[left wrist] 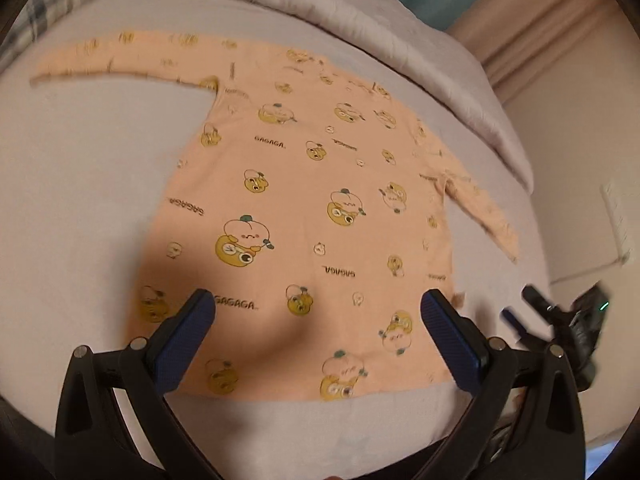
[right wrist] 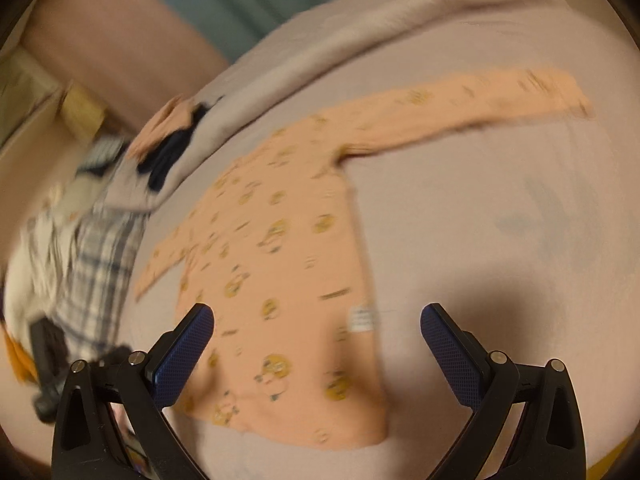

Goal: Fold small clothes
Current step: 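Grasp the sleeve cuff nearest the right tool with the right gripper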

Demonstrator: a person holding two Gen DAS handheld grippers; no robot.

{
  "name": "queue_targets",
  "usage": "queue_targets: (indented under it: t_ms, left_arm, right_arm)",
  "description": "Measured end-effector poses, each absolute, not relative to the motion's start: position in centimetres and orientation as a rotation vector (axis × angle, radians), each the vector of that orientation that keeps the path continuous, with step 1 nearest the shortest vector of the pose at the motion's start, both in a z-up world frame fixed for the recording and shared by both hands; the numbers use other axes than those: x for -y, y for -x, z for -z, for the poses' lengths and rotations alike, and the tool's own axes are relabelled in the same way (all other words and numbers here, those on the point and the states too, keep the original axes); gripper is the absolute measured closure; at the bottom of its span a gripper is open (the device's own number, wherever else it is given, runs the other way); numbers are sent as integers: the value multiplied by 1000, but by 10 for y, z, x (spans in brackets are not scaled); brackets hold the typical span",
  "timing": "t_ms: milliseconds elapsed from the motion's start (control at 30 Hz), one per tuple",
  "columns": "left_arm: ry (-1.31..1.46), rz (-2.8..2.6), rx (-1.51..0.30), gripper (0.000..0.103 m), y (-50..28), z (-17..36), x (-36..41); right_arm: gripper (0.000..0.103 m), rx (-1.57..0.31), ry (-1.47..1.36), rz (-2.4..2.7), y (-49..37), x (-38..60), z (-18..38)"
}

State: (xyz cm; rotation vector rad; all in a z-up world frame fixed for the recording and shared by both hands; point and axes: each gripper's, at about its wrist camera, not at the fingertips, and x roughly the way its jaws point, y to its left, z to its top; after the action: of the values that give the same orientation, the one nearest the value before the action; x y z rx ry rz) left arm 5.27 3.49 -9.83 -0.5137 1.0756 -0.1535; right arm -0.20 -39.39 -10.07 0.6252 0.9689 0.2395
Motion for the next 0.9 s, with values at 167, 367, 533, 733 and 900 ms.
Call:
queue_targets:
  t_ms: [167,367,533,733,900]
  left_arm:
    - [538,151,-1068,0,-70,108,-35]
    - [602,188,-1022,0,-94,114,-40]
    - [562,181,-1071,0,-120,122,-40]
    - [576,158,-1094,0,-152,125,-38]
    - [550,157,-1087,0,-173,123,-31]
  right_arm:
    - [1,-923,-745,-121,-8,450,117]
    - [1,-886,-846,71,-37,513,134]
    - [1,-800,-906,137,-74,550,133]
    - [10,-697,-998,203,-92,573,136]
    - [61,-679,-1000,242,-92,588,139]
